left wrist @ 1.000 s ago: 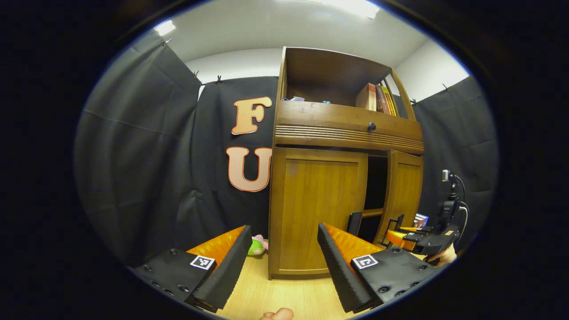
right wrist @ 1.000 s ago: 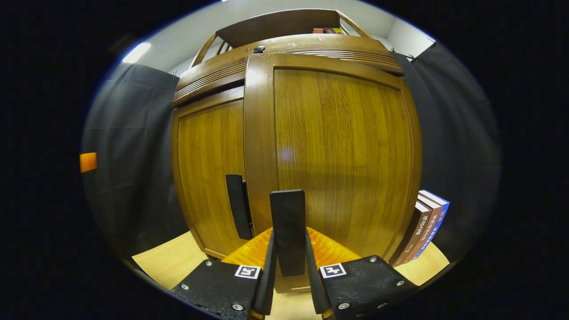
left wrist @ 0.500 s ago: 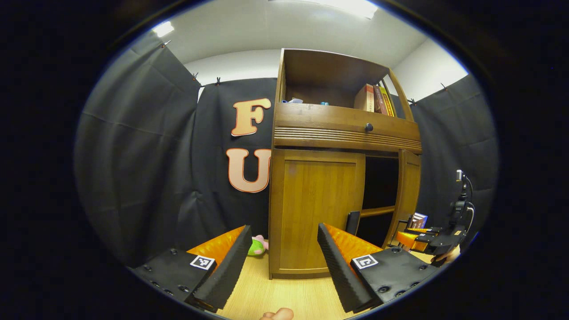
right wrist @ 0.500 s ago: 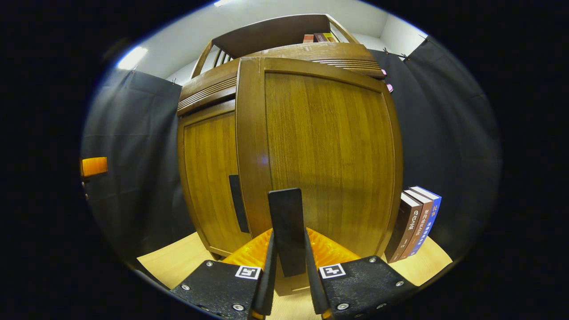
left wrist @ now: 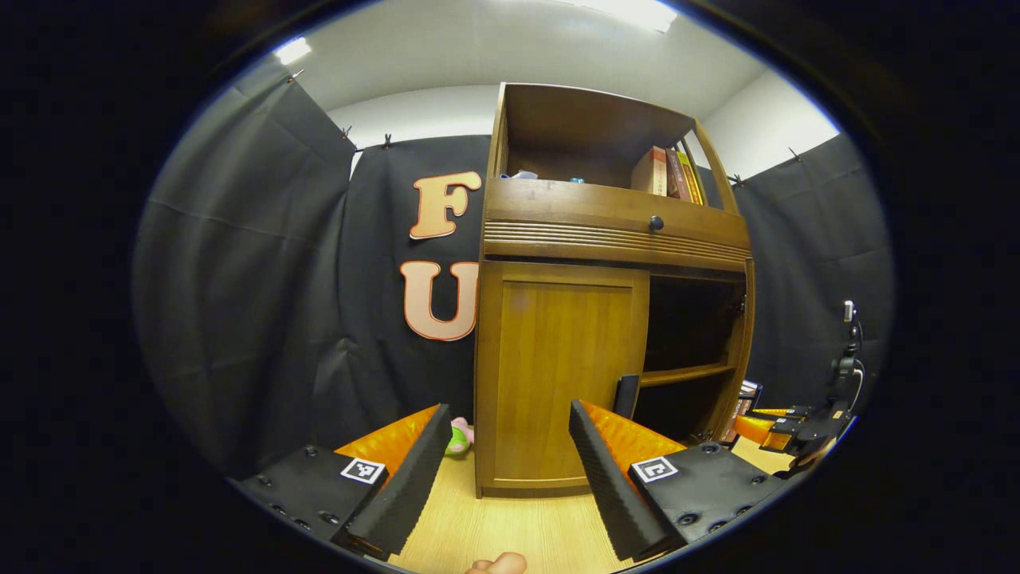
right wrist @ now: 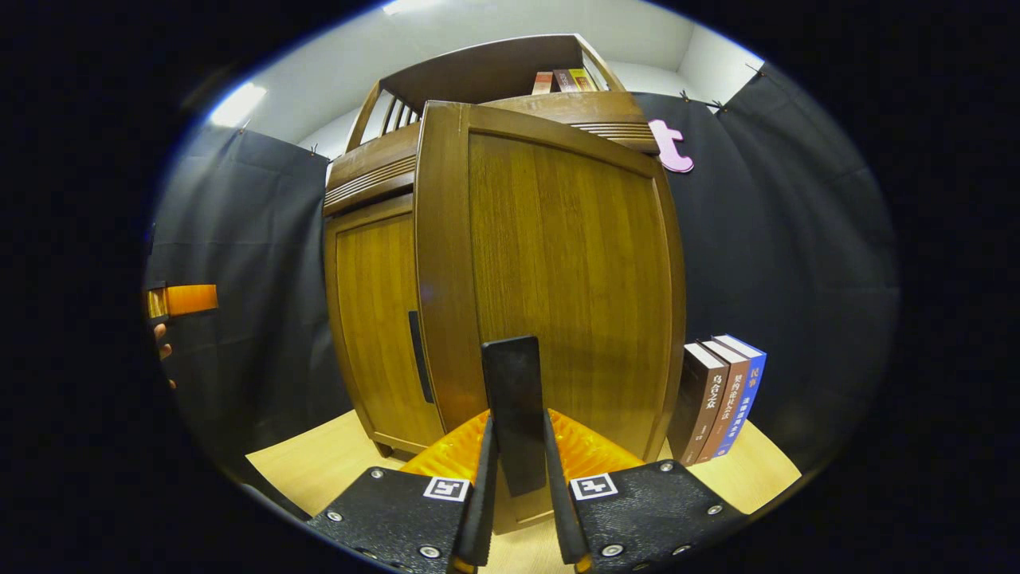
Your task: Open the right door of the double-door shoe cabinet with the right hand, and open the left door with the left hand.
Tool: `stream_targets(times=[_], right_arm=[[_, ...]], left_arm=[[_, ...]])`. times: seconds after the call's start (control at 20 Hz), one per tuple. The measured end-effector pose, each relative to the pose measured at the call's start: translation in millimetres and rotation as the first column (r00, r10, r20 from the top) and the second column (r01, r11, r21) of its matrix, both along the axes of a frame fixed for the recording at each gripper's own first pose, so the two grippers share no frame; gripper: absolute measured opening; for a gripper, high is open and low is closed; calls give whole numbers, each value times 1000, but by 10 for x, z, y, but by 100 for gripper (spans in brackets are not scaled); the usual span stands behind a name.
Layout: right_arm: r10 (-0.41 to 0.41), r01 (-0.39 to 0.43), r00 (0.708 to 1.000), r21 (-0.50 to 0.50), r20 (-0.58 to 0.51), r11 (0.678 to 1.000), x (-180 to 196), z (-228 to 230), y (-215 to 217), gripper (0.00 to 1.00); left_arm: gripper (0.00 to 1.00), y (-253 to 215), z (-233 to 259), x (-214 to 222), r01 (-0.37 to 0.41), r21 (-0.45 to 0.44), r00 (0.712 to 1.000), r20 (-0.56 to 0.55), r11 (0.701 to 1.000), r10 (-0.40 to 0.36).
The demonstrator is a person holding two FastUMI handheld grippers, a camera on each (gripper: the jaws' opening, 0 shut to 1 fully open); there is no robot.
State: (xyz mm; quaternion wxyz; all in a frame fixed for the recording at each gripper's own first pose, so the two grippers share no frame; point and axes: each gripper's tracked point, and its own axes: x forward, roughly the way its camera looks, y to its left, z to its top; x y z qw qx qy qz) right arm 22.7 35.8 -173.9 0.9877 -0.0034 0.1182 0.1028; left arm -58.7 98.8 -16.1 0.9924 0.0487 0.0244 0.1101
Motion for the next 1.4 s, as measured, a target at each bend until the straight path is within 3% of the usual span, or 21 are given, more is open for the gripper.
stream_targets(times=[0.05, 0.1, 0.15, 0.2, 0.35, 0.4, 0.5, 0.55, 0.6, 0.65, 0.7, 0.8, 1.1, 1.4], right_arm=[[-6, 6, 1000, -5, 4, 1000, -41, 7, -45, 41], [-11, 11, 1000, -10, 7, 1000, -81, 27, -97, 32], [-16, 17, 1000, -14, 10, 1000, -114, 41, -148, 41], [-21, 21, 1000, -15, 13, 1000, -144, 59, -173, 30], [-37, 37, 999, -26, 16, 999, -225, 78, -308, 30], [-43, 43, 999, -32, 18, 999, -255, 93, -350, 19], [-56, 57, 998, -41, 25, 998, -296, 105, -432, 35], [-62, 63, 998, -46, 27, 997, -316, 102, -471, 26], [-67, 69, 997, -50, 30, 996, -340, 103, -508, 24], [-73, 75, 997, -55, 32, 996, -349, 106, -547, 33], [-80, 82, 996, -61, 35, 995, -369, 113, -586, 22], [-97, 101, 994, -82, 42, 992, -407, 129, -683, 19], [-138, 141, 990, -91, 41, 986, -485, 142, -943, 14], [-185, 193, 981, -162, 62, 968, -521, 169, -1218, 13]], left_arm=[[95, -28, 6, 10, 5, 2, 1000, -2, 1000, -5], [95, -45, 7, 7, 8, 5, 1000, -2, 1000, -8], [95, -68, 21, 13, 10, 9, 1000, -1, 1000, -10], [95, -89, 24, 20, 14, 12, 1000, 0, 1000, -14], [95, -178, 17, 30, 29, 10, 1000, 1, 1000, -29], [95, -202, 9, 37, 33, 11, 999, -1, 999, -33], [95, -251, -4, 42, 41, 14, 999, -5, 999, -41], [96, -282, -5, 51, 46, 15, 999, -6, 999, -46], [95, -314, -13, 61, 51, 15, 999, -6, 999, -51], [95, -334, -19, 65, 57, 15, 998, -7, 998, -57], [95, -355, -25, 69, 63, 15, 998, -9, 998, -63], [95, -376, -30, 77, 67, 15, 998, -11, 998, -67], [95, -428, -41, 100, 75, 10, 997, -6, 997, -75], [95, -481, -128, 151, 80, 20, 996, -30, 997, -79]])
